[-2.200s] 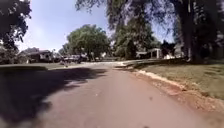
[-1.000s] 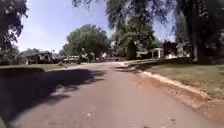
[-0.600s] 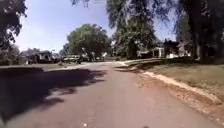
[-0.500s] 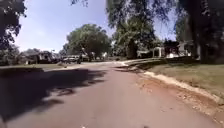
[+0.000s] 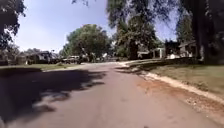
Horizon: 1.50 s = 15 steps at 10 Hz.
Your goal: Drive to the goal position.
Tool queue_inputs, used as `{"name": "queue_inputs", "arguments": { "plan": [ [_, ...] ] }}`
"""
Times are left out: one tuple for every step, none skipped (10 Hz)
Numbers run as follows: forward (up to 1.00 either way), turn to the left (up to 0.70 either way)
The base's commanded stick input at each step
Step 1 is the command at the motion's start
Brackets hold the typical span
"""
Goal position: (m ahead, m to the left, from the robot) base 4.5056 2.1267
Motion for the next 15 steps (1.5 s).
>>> {"name": "queue_inputs", "arguments": {
  "plan": [
    [0.5, 0.0],
    [0.5, 0.0],
    [0.5, 0.0],
    [0.5, 0.0],
    [0.5, 0.0],
    [0.5, 0.0],
    [0.5, 0.0],
    [0.5, 0.0],
    [0.5, 0.0],
    [0.5, 0.0],
    [0.5, 0.0],
    [0.5, 0.0],
    [0.5, 0.0],
    [0.5, 0.0],
    [0.5, 0.0]
  ]
}}
